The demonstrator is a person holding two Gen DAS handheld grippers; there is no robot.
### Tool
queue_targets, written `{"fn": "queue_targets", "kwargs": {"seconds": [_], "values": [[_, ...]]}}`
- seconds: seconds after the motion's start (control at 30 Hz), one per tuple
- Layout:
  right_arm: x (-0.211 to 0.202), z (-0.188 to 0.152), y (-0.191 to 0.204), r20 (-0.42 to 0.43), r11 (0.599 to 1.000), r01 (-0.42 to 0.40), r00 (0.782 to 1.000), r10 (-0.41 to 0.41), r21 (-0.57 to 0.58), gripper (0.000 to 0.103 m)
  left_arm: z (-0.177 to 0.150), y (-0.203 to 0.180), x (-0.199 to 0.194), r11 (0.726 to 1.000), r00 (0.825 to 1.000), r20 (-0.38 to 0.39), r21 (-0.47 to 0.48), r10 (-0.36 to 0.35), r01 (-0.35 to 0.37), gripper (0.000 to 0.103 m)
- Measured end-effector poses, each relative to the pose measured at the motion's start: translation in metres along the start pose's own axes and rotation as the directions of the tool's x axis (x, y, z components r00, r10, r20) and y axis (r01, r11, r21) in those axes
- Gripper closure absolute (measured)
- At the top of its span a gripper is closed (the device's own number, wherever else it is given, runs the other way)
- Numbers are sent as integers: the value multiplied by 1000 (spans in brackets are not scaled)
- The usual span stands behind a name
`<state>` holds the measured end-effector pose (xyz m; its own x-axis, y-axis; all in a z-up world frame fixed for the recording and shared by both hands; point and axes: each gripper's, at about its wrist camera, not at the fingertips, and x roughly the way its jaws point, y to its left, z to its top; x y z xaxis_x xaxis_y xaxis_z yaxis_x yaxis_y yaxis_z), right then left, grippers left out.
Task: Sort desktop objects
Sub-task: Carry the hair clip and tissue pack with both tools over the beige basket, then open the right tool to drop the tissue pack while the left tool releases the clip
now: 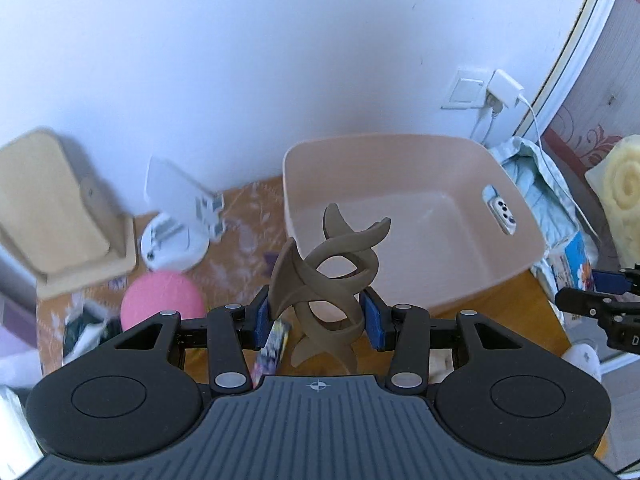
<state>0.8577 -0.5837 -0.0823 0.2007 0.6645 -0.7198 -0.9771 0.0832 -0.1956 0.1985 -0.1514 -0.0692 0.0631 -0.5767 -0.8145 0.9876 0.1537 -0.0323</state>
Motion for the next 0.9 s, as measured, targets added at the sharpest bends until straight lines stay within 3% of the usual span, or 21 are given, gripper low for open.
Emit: {"fn": "queue_targets", "kwargs": {"seconds": [0.33,0.77,0.83,0.9], "values": [[31,38,-17,24,999,2,1000,-4,47,60,34,-29,48,996,1000,-4,80,25,-24,57],[101,65,-37,-52,995,40,998,-36,88,61,52,-56,128,986,994,-93,162,56,-41,57],[114,66,-41,-74,995,37,997,-30,96,74,51,-60,141,982,991,-113,181,69,-48,56],[125,67,-44,-97,993,36,995,-25,110,73,48,-62,152,978,990,-121,200,78,-53,57]]}}
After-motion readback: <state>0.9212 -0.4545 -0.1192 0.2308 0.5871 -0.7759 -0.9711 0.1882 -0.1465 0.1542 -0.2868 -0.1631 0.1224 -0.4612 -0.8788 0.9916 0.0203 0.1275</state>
